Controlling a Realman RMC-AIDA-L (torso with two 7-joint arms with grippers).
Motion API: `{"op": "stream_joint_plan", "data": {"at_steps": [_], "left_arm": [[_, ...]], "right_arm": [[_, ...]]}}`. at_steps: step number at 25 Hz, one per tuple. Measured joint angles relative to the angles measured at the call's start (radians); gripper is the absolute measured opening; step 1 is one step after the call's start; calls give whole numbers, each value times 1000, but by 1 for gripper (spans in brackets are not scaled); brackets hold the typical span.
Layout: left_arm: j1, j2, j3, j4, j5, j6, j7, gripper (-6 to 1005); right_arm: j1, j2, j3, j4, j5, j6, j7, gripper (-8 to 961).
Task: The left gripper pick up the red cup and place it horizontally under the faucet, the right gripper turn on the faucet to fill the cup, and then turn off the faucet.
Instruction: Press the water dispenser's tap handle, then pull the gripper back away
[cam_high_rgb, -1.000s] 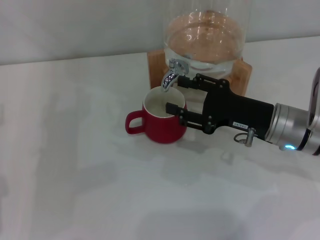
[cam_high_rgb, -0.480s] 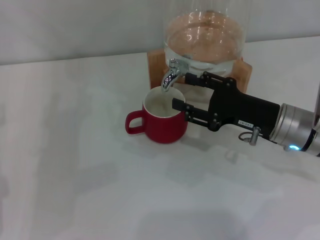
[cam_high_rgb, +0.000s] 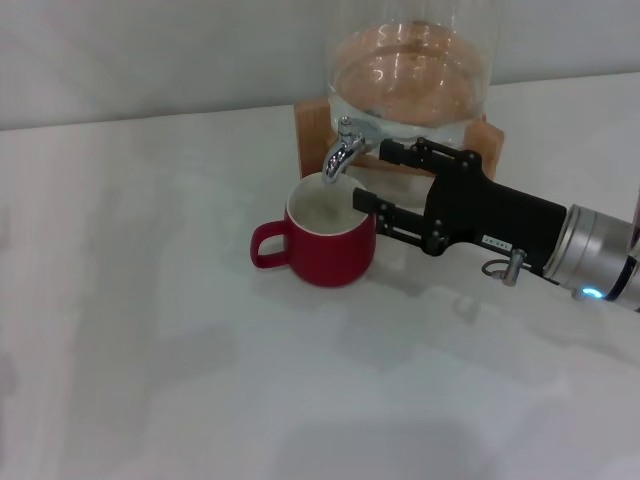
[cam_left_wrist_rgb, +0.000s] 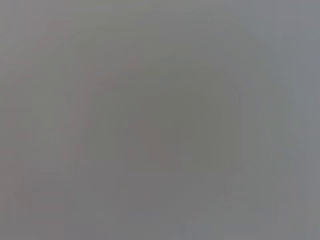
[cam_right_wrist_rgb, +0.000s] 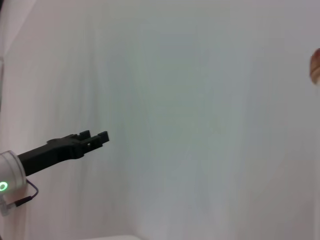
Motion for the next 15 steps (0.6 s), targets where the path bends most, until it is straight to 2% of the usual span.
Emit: {"op": "stream_joint_plan", "data": {"at_steps": [9, 15], "left_arm": [[1, 0, 0, -1, 0, 0, 0, 698], [7, 0, -1, -2, 0, 0, 0, 698]], "right_arm": [[-9, -3, 0, 0, 28, 1, 0, 680], [-50, -5, 0, -4, 28, 60, 0, 680]]}}
